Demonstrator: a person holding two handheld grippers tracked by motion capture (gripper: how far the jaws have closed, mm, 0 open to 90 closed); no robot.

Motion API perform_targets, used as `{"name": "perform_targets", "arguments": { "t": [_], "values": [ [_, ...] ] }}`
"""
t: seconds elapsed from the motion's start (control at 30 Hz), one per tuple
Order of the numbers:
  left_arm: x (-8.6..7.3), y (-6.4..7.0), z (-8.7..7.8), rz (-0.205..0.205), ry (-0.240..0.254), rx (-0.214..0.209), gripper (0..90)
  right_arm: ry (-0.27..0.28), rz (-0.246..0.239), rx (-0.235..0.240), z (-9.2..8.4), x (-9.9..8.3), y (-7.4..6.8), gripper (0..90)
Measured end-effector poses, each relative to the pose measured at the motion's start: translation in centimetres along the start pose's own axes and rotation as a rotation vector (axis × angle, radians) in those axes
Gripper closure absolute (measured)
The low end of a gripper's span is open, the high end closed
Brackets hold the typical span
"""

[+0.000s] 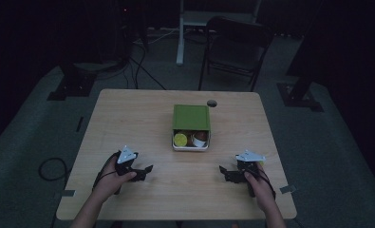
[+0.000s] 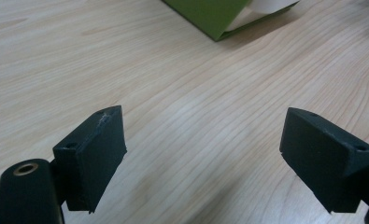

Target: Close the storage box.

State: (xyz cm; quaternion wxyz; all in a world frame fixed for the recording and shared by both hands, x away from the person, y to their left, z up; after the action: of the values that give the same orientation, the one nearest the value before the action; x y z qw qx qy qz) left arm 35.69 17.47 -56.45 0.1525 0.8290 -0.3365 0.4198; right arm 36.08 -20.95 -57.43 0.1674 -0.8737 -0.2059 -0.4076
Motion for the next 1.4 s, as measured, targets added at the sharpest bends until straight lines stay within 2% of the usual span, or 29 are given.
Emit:
{"name": "perform_targets", "arguments": {
  "t": [0.13, 0.37, 0.57, 0.77, 0.83, 1.07, 1.4],
  "values": [
    [-0.5, -0.2, -0.2, 0.003, -0.016, 0.023, 14.5, -0.007, 0.003, -0.011, -0.1, -0.4, 0.3, 10.7],
    [-1.5, -0.4, -1.0, -0.006, -0.056, 0.033, 14.6, -0.012, 0.011, -0.041, -0.7, -1.0, 0.8, 10.7],
    [-2.2, -0.5, -1.6, -0.013, -0.061, 0.048, 14.6, -0.023, -0.011, -0.061, -0.9, -1.5, 1.0, 10.7],
    [-3.2, -0.8, -2.3, -0.018, -0.090, 0.074, 14.6, -0.077, -0.044, -0.079, -0.6, -2.3, 1.0, 10.7],
    [-3.6, -0.9, -2.5, -0.019, -0.104, 0.082, 14.6, -0.079, -0.059, -0.085, -0.6, -2.3, 1.0, 10.7],
    [-4.6, -1.1, -2.4, -0.029, -0.148, 0.095, 14.6, -0.100, -0.005, -0.060, -0.5, -2.4, 1.1, 10.8],
    [-4.6, -1.0, -2.2, -0.023, -0.149, 0.115, 14.5, -0.100, -0.006, -0.061, -0.5, -2.4, 1.1, 10.7]
  ]
}}
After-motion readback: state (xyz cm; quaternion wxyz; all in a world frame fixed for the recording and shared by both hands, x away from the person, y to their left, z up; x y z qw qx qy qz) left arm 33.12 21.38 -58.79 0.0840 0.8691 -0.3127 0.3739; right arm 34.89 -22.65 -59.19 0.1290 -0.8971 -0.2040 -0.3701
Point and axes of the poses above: each handheld gripper's, and its own axes: z roughly forward along the jaws, x roughly out of its top, y roughly to its right, the point moved 6 cm from there along z, roughly forward along the jaws, and after that the axes turned 6 degrees about z, right-handed, at the moved point
